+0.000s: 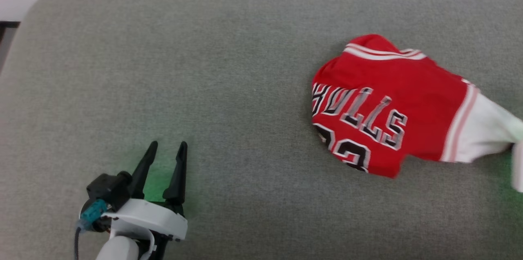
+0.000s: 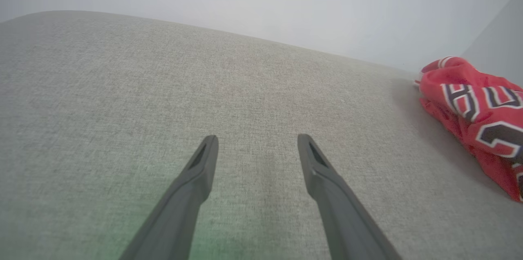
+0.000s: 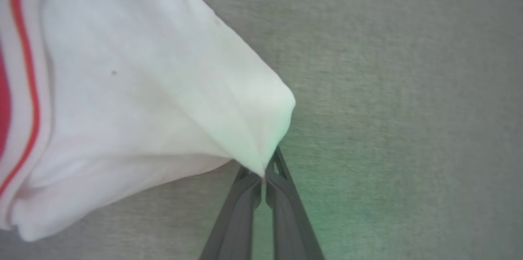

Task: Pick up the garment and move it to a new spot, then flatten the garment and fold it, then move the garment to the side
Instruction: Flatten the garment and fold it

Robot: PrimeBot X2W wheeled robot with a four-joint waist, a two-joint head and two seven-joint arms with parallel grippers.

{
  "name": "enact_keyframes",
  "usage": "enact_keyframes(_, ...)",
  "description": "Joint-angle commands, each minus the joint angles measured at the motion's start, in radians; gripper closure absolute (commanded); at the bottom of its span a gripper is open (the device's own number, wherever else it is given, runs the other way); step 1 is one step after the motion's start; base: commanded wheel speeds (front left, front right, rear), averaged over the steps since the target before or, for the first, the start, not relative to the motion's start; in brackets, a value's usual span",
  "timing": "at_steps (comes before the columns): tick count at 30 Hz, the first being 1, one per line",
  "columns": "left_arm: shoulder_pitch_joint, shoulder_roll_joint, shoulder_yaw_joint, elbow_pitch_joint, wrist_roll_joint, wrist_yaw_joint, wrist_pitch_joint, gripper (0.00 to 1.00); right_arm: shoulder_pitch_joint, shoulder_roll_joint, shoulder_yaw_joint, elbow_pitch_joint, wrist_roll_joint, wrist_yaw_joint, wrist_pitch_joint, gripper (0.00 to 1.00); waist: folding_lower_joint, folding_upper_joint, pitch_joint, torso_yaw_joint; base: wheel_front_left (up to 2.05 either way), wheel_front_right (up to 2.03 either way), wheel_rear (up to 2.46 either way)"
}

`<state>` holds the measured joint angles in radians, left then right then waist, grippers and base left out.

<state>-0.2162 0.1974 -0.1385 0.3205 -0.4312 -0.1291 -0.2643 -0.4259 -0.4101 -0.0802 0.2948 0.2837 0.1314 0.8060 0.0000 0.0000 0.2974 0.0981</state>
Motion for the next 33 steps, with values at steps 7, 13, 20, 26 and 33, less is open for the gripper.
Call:
enact_keyframes(7,-0.013,0.021,0.005,-0.012,-0.008,-0.002,0.000,0.00,0.053,-0.036,-0.263,-0.035,-0.120,-0.001,-0.043,1.00,0.0000,0.0000,0.028,-0.034,0.00,0.00,0.00)
enact_keyframes(13,-0.028,0.042,0.000,-0.015,-0.008,-0.002,0.000,0.00,0.045,-0.001,-0.484,-0.037,-0.286,-0.001,-0.084,1.00,0.0000,0.0000,0.036,-0.043,0.00,0.00,0.00)
enact_keyframes(20,-0.043,0.071,-0.013,-0.012,-0.012,-0.002,0.000,0.00,0.006,0.099,-0.557,0.002,-0.361,-0.001,-0.173,0.59,0.0000,0.0000,0.030,-0.064,0.00,0.00,0.00)
enact_keyframes(26,-0.112,0.144,-0.090,-0.034,-0.052,-0.002,0.000,0.00,-0.002,0.140,-0.568,-0.018,-0.370,-0.001,-0.314,0.00,0.0000,0.0000,0.009,-0.103,0.00,0.00,0.00)
enact_keyframes(33,-0.332,0.304,-0.364,-0.067,-0.227,-0.002,0.104,0.00,0.054,0.255,-0.380,-0.184,-0.158,-0.001,-0.446,0.00,0.0000,0.0000,-0.003,-0.200,0.00,0.00,0.00)
